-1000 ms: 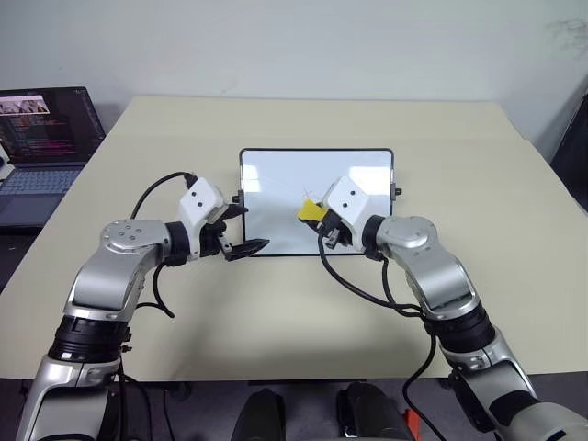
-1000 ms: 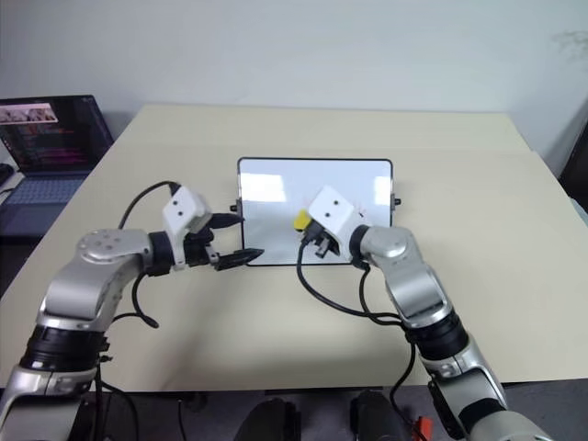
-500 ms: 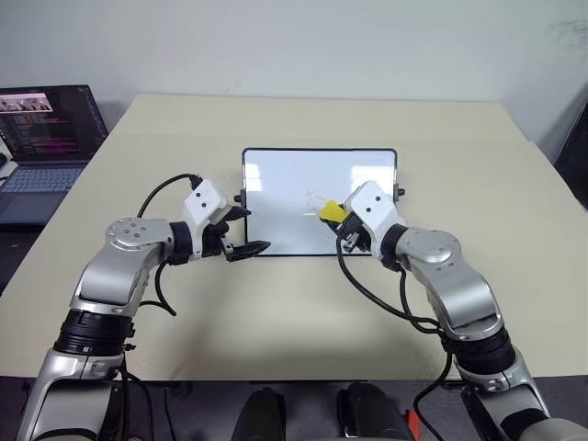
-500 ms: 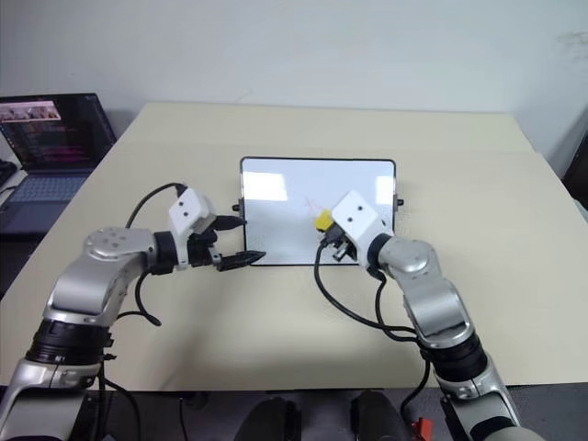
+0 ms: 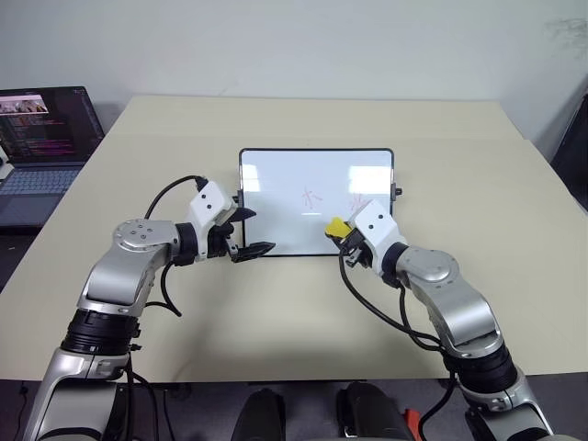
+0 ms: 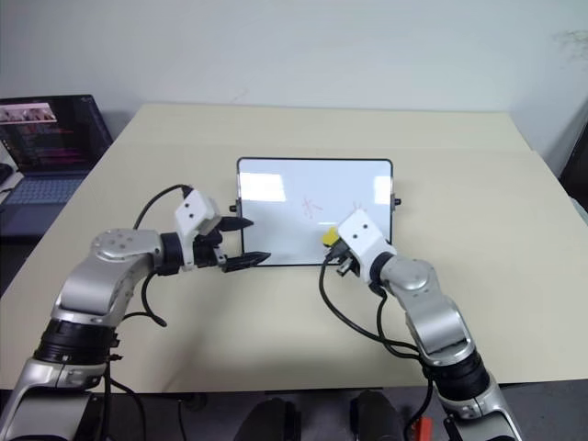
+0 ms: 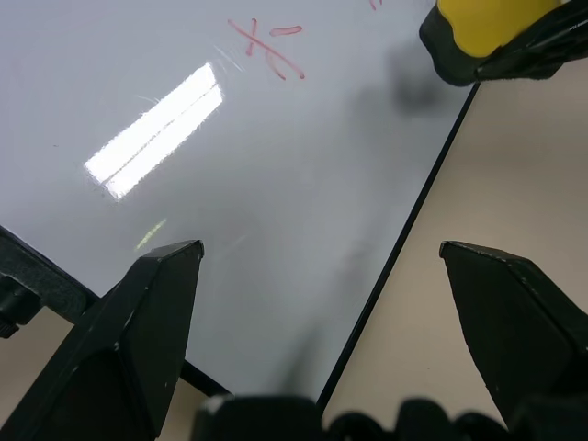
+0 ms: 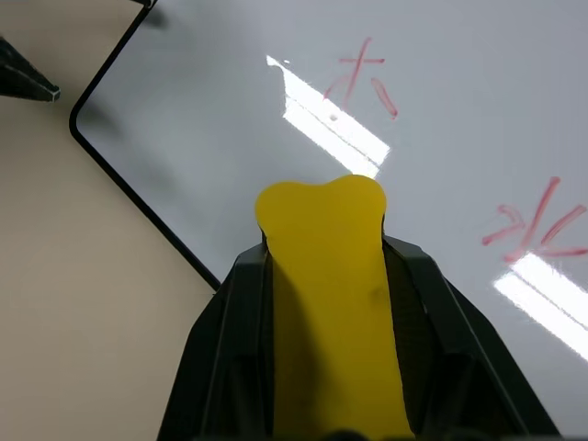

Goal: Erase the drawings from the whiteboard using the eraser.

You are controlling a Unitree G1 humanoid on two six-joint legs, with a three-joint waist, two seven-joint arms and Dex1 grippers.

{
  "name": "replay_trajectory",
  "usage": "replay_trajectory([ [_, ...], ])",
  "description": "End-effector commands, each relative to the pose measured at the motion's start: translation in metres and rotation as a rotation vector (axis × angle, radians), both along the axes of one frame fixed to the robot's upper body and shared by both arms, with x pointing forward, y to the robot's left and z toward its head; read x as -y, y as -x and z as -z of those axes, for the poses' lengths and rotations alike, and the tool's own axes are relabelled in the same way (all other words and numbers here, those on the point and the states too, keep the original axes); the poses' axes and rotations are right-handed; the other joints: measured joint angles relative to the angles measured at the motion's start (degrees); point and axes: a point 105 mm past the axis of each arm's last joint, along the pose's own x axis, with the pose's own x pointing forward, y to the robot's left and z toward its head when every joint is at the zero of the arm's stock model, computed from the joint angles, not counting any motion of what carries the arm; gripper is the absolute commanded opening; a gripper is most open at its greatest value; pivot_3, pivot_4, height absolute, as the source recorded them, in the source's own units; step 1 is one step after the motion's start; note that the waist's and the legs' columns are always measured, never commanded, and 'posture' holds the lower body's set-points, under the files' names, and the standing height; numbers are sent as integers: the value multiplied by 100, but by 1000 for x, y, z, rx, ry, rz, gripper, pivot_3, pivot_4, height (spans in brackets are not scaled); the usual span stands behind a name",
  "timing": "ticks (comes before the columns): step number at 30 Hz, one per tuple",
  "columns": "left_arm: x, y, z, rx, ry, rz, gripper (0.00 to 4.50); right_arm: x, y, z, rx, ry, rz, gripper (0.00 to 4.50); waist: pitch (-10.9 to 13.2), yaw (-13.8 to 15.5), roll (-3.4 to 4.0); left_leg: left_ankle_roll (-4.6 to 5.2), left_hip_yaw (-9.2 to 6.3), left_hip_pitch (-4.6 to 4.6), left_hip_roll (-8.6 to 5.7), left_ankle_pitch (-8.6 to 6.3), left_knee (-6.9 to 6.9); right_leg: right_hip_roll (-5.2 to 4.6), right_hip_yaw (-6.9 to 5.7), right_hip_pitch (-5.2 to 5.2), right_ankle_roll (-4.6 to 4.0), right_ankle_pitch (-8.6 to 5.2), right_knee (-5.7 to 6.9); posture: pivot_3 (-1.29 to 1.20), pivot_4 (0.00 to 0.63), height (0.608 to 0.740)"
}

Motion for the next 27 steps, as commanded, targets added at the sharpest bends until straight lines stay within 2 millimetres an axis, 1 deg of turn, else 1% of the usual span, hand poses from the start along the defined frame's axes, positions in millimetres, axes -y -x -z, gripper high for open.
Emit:
replay_trajectory([
  [1, -1, -2, -12, 49, 3, -4, 4500, -8, 2, -18, 74, -37, -24, 1270, 0, 2, 0, 0, -1, 0, 0, 0, 0, 1, -1, 0, 0, 0, 0, 0, 150, 740],
  [3, -3, -3, -13, 52, 3, -10, 4500, -10, 0, -21, 84, -42, -28, 1270, 0, 3, 0, 0, -1, -1, -2, 0, 0, 3, -1, 0, 0, 0, -1, 0, 150, 740],
  [7, -5, -4, -13, 57, 3, -25, 4500, -18, -5, -33, 113, -61, -51, 1270, 0, 0, 0, 0, 4, -1, -4, 0, 1, 3, 3, 0, 0, 0, -1, 0, 150, 740],
  [10, -7, -5, -12, 53, 5, -37, 4500, -31, -18, -43, 130, -60, -77, 1270, 0, -8, 0, 0, 2, 2, -2, 0, 1, 3, 2, 0, 0, 0, 2, 0, 150, 740],
  [14, -6, -6, -12, 56, 6, -40, 4500, -43, -35, -49, 135, -51, -101, 1270, 0, -1, 0, 0, -1, 1, 1, 0, 0, 2, -1, 0, -1, 1, 1, 0, 150, 740],
  [16, -6, -4, -12, 57, 9, -41, 4500, -48, -43, -50, 139, -34, -121, 1270, 0, -2, 0, 0, 2, 0, -1, 0, 1, -1, 1, 0, -1, 1, -1, 0, 150, 740],
  [23, -6, -1, -9, 54, 11, -51, 4500, -51, -54, -46, 147, 2, -145, 1270, 0, -2, 0, 0, 5, -3, -2, 0, 1, -11, 3, 0, -1, 1, -2, 0, 150, 740],
  [25, -6, -1, -8, 54, 12, -52, 4500, -51, -65, -49, 158, 16, -126, 1270, 0, -2, 1, 0, 5, -2, -1, 0, 1, -11, 3, 0, -1, 1, 0, 0, 150, 740],
  [27, -6, -1, -7, 52, 12, -52, 4500, -51, -71, -46, 152, 46, -128, 1270, 0, -3, 1, 0, 6, 0, -2, 0, 2, -11, 3, 0, -2, 1, 3, 0, 150, 740],
])
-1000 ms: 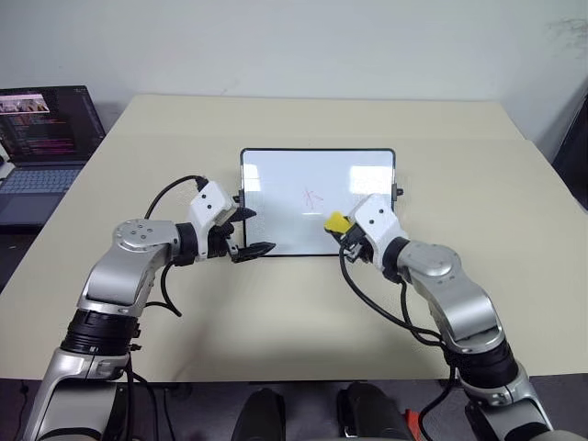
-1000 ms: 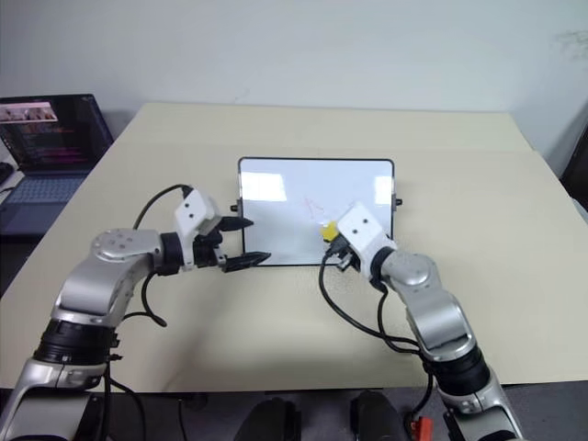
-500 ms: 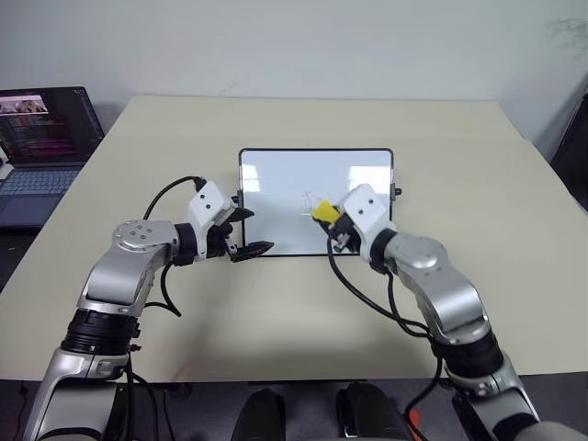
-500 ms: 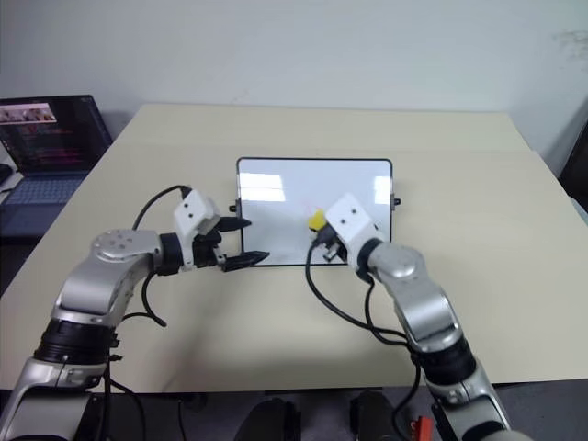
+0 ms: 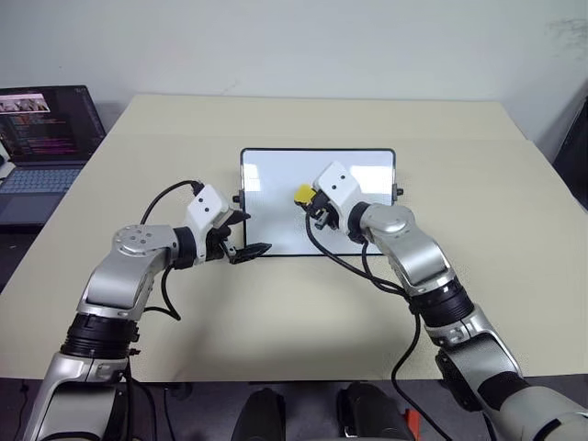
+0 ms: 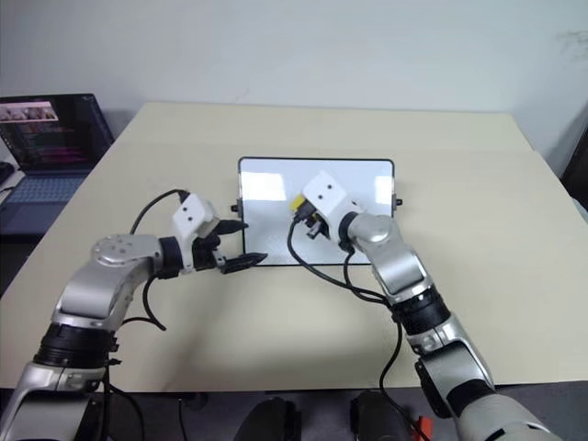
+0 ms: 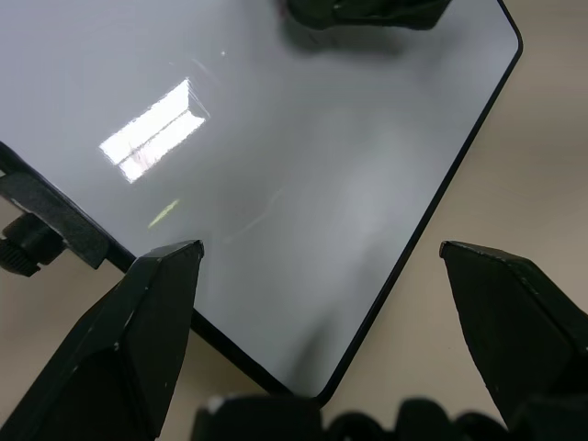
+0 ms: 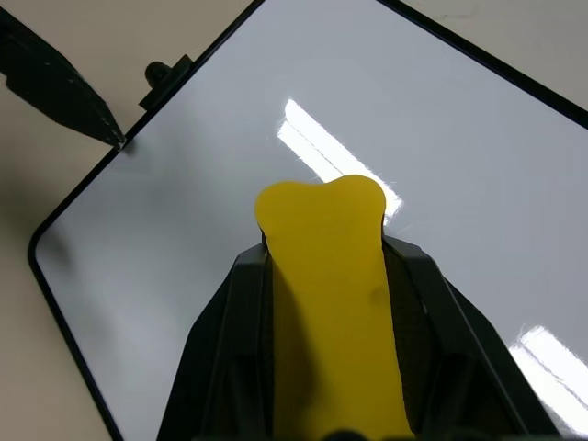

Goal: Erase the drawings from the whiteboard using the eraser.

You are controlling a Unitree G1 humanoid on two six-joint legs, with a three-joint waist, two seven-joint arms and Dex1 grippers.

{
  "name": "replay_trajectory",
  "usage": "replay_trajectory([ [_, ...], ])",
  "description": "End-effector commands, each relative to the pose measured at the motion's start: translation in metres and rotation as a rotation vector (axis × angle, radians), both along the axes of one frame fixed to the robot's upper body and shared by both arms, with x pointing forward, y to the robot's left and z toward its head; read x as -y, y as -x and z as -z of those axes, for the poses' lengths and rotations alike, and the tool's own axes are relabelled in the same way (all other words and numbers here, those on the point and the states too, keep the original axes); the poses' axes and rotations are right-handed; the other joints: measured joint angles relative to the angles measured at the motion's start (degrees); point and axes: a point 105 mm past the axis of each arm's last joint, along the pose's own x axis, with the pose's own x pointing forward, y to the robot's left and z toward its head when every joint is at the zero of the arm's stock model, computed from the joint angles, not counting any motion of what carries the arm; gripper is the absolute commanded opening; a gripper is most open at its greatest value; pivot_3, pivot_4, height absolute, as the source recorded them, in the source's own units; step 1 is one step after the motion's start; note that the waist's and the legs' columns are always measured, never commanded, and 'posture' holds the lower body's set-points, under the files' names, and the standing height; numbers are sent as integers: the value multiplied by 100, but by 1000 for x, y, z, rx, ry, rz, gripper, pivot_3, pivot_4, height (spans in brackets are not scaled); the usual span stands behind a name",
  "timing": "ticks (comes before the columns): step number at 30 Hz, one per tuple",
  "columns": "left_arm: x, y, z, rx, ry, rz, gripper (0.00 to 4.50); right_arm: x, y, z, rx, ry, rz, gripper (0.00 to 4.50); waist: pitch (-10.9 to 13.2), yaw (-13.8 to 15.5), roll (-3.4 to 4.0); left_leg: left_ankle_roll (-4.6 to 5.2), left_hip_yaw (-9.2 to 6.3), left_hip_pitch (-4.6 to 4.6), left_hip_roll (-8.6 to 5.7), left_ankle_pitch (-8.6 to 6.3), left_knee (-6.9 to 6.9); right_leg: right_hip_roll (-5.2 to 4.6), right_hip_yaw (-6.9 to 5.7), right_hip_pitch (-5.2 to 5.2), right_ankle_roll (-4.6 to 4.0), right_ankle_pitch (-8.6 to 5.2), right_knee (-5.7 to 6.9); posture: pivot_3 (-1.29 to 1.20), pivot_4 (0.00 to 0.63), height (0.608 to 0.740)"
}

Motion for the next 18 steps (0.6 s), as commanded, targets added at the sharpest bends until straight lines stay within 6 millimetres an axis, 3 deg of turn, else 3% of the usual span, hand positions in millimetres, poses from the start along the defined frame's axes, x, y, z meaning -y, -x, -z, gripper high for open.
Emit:
replay_trajectory([
  [1, 1, 1, -14, 58, 7, 4, 4500, -5, -7, -13, 59, 27, -26, 1270, 0, -1, 0, 0, 0, 1, 0, 0, 0, 0, 0, 0, 0, 0, 0, 0, 150, 740],
  [8, 2, 2, -12, 55, 8, 3, 4500, -7, 2, 13, -32, 116, -102, 1270, 0, -4, 0, 0, 2, 0, 1, 0, -1, -1, 3, 0, 0, 0, -1, 0, 150, 740],
  [14, 3, 2, -12, 56, 11, 4, 4500, 4, -20, -12, 75, 66, 12, 1270, 0, -2, 0, 0, 0, 4, 1, 0, 1, -1, 0, 0, -1, 1, 8, 0, 150, 740],
  [18, 3, 2, -12, 57, 12, 4, 4500, 8, -22, -13, 51, 30, 26, 1270, 0, 0, 0, 0, -2, 5, 0, 0, 2, -1, -3, 2, -3, 4, 8, 0, 150, 740],
])
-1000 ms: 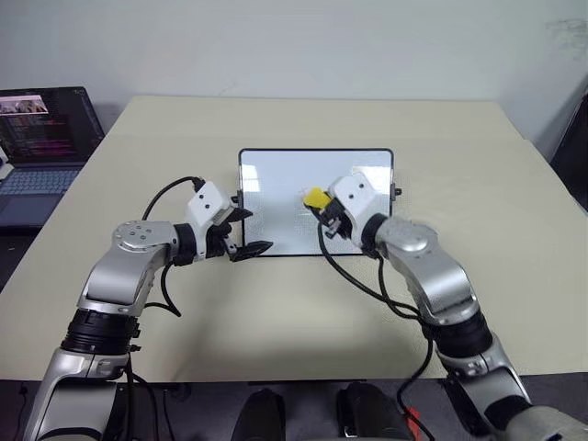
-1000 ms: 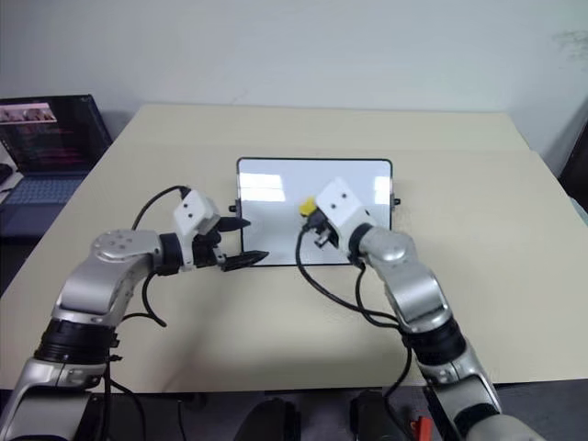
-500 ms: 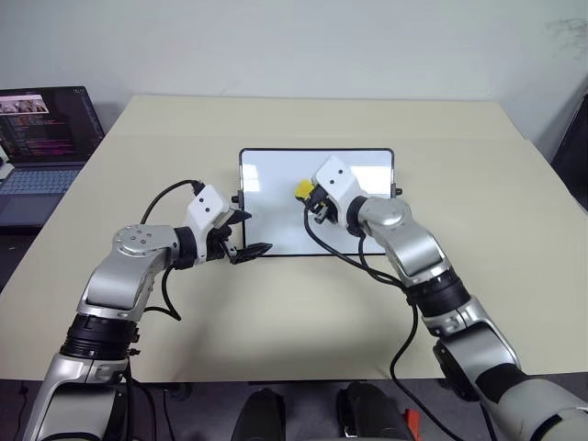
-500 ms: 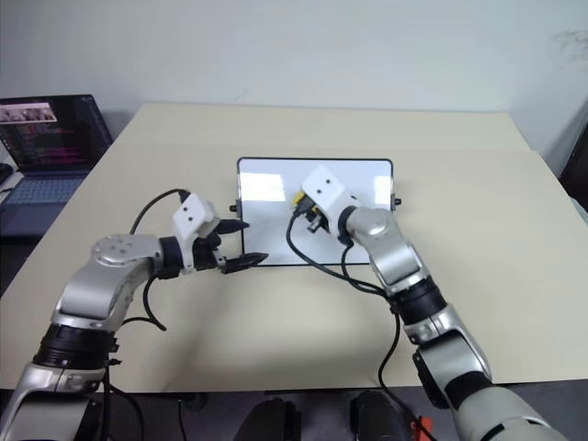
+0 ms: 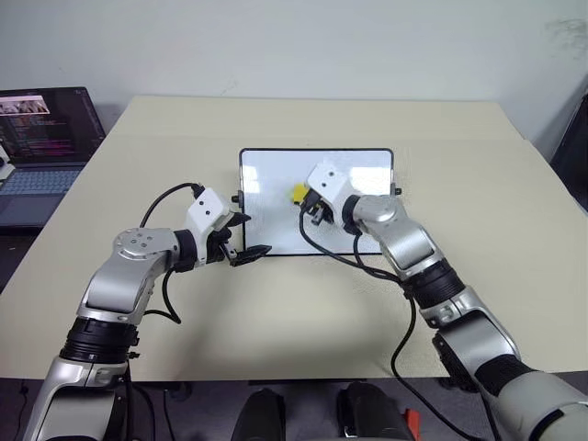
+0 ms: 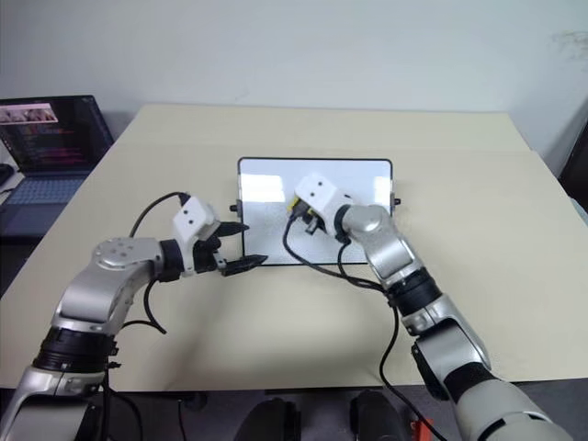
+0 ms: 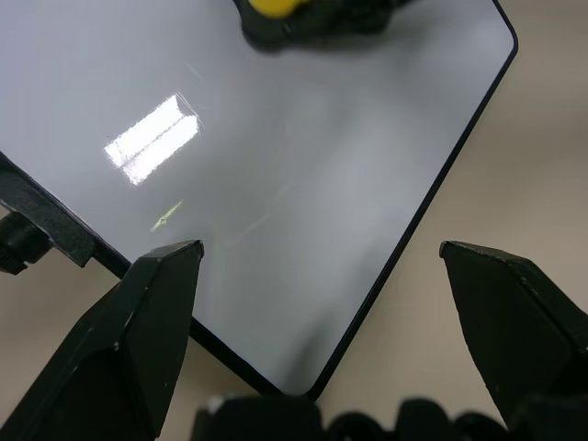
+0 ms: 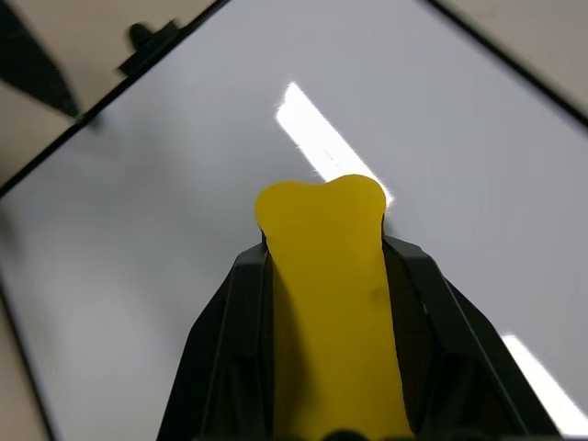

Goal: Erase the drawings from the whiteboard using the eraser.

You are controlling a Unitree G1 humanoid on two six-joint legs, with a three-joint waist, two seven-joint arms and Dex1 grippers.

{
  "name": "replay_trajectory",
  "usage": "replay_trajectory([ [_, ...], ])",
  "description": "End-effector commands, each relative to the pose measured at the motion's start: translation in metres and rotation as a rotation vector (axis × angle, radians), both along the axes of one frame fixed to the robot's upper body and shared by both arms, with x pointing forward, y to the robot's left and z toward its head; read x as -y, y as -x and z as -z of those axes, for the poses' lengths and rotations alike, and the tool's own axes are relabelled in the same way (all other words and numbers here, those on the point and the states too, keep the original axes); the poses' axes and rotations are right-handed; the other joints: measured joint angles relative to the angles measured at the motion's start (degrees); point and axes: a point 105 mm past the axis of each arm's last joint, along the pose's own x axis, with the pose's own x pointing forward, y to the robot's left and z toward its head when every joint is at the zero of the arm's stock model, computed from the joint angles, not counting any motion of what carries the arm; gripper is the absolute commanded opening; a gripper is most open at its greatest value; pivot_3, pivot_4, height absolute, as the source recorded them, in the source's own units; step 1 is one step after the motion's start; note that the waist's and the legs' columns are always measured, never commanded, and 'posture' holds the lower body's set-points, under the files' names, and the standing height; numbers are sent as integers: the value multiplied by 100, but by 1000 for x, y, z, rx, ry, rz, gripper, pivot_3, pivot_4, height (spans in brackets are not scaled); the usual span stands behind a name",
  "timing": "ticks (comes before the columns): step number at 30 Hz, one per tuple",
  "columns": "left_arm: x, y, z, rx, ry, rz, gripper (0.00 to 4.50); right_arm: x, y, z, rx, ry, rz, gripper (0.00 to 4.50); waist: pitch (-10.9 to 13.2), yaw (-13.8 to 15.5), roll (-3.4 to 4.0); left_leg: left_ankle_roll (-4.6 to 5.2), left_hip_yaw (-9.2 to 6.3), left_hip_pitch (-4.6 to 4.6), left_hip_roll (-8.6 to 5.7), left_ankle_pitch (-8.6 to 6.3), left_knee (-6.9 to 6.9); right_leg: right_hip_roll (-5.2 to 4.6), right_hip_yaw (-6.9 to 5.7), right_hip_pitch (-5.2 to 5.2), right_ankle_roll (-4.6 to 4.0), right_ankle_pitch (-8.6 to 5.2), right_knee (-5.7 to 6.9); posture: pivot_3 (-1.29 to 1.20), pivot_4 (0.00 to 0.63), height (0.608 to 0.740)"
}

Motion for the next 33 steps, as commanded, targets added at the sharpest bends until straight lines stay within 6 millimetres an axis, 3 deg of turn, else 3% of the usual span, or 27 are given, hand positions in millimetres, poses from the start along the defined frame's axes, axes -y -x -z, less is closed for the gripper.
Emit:
replay_trajectory([
  [1, 2, 0, -14, 56, 13, 12, 4500, 6, -3, -7, -4, -48, 20, 1270, 0, 0, 0, 0, 0, -1, 0, 0, -1, 0, 0, 0, 0, 0, -1, 0, 150, 740],
  [10, 4, -1, -14, 55, 13, 16, 4500, 5, 25, 34, -181, 25, -93, 1270, 0, 2, 0, 0, 0, 0, 0, 0, 0, -1, 1, 2, 0, 0, -2, 0, 150, 740],
  [20, 3, -1, -14, 55, 7, 22, 4500, 22, 0, 9, -29, -12, 39, 1270, 0, 1, -1, 0, -2, 5, -1, 1, 5, 0, -2, 5, 0, 1, 6, 0, 150, 740],
  [24, 4, -2, -14, 56, 5, 26, 4500, 19, 3, 19, -51, 4, 23, 1270, 0, 1, -1, 1, -1, 4, 0, 1, 3, 0, 0, 5, 0, 1, 1, 0, 150, 740],
  [29, 3, -1, -15, 59, 2, 24, 4500, 17, 23, 50, -182, 102, -79, 1270, -2, 2, -2, 1, -2, 5, 0, 0, 3, 0, -2, 7, 0, 1, 1, 0, 150, 740],
  [33, 3, -1, -14, 57, 2, 23, 4500, 25, 10, 34, -90, 87, -5, 1270, -2, 1, -2, 1, -2, 8, -1, 1, 7, 0, 0, 9, 1, 3, 6, 0, 150, 740],
])
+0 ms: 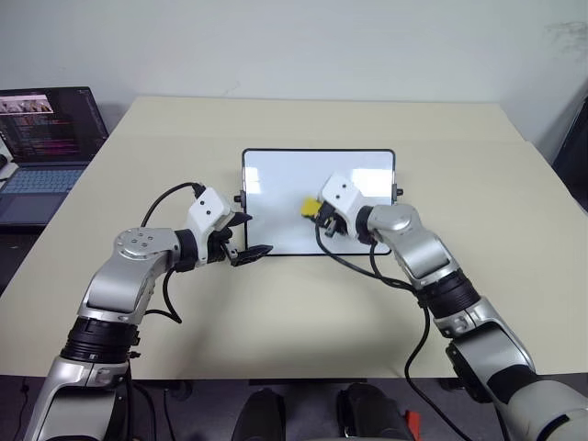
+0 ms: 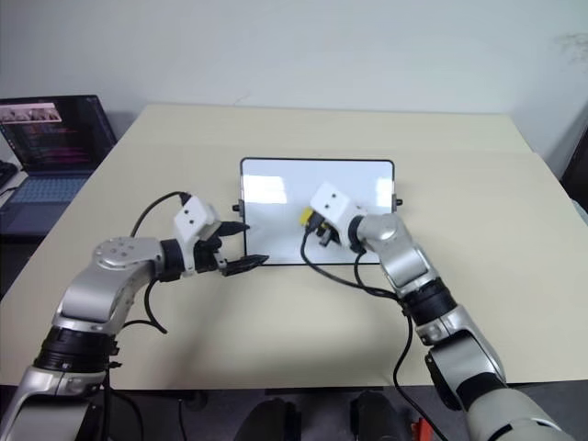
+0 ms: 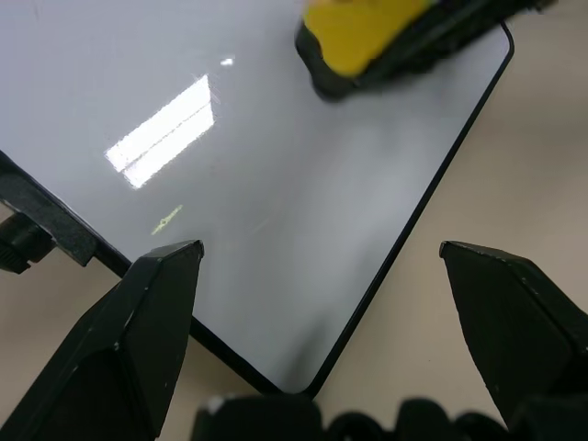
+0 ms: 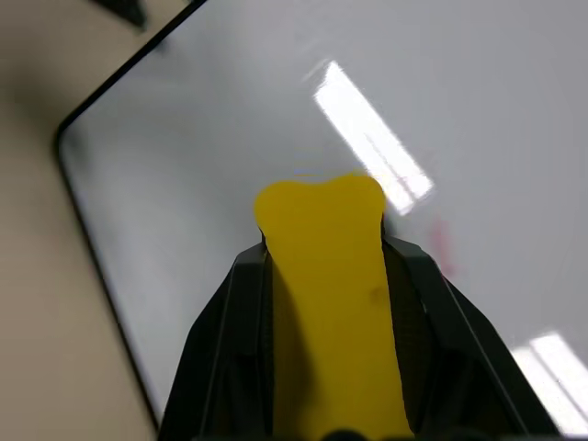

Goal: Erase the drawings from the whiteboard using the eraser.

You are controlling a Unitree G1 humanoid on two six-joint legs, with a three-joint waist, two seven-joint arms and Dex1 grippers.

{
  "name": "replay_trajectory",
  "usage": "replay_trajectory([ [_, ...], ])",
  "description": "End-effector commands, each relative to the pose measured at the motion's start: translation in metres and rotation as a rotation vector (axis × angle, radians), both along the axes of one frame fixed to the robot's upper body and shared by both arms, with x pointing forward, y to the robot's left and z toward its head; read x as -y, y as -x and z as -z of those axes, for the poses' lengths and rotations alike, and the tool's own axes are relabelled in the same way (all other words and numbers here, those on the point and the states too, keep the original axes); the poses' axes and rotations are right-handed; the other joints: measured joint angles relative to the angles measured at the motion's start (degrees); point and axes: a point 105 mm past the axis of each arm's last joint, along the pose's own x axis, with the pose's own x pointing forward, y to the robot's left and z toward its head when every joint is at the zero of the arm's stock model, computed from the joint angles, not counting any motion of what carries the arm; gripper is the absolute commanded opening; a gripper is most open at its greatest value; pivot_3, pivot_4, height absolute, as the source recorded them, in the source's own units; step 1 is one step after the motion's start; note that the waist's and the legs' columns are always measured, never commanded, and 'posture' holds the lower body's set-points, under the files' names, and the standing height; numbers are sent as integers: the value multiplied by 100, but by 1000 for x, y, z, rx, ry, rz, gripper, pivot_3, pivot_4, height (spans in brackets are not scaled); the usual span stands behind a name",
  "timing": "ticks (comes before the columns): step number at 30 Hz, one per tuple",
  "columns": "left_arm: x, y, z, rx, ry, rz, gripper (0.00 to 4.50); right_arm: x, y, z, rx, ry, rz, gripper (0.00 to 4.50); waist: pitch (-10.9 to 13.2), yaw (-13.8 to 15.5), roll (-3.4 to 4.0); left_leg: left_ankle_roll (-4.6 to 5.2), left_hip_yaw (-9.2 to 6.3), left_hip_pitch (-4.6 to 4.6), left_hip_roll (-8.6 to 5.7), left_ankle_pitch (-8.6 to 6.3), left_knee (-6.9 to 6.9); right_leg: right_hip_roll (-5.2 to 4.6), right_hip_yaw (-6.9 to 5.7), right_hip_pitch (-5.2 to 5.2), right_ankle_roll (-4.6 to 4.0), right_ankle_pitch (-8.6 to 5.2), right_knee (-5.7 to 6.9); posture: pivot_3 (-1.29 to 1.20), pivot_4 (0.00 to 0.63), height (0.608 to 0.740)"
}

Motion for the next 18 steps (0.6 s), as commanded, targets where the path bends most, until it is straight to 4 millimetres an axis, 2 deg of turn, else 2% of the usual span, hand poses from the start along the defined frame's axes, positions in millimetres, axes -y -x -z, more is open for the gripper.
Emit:
replay_trajectory([
  [1, 1, -1, -14, 56, 1, 15, 4500, 21, -20, -11, 71, 7, 129, 1270, 0, 0, 0, 0, 0, 2, 1, 0, 1, 0, 0, 1, 0, 1, 1, 0, 150, 740],
  [4, 2, 0, -14, 54, 4, 16, 4500, 31, -32, -29, 139, -26, 194, 1270, 0, -1, 0, 4, 0, 5, 0, 4, 4, 1, 0, 2, -1, 4, 8, 0, 150, 740],
  [6, 2, 0, -14, 54, 5, 16, 4500, 34, -35, -32, 150, -30, 209, 1270, 0, 1, -1, 5, 0, 6, -1, 5, 6, 1, 1, 2, -1, 5, 10, 0, 150, 740],
  [9, 4, 0, -13, 53, 8, 19, 4500, 34, -31, -18, 99, -2, 188, 1270, 0, 6, -1, 5, 1, 4, -1, 5, 3, 1, 1, 2, -1, 4, 4, 0, 150, 740],
  [14, 4, 0, -13, 53, 10, 20, 4500, 27, -9, 13, -19, 85, 83, 1270, -2, 5, -3, 5, 3, 3, 0, 4, 1, 1, 3, 5, -1, 5, -4, 0, 150, 740],
  [16, 4, 0, -13, 53, 10, 19, 4500, 27, -6, 16, -30, 98, 73, 1270, -2, 4, -3, 5, 2, 5, 1, 4, 2, 1, 2, 6, -1, 5, -2, 0, 150, 740],
  [18, 4, -1, -13, 53, 10, 19, 4500, 28, -11, 10, 11, 92, 96, 1270, -2, -2, -3, 5, 2, 9, 1, 5, 3, 2, 3, 6, -1, 5, 3, 0, 150, 740],
])
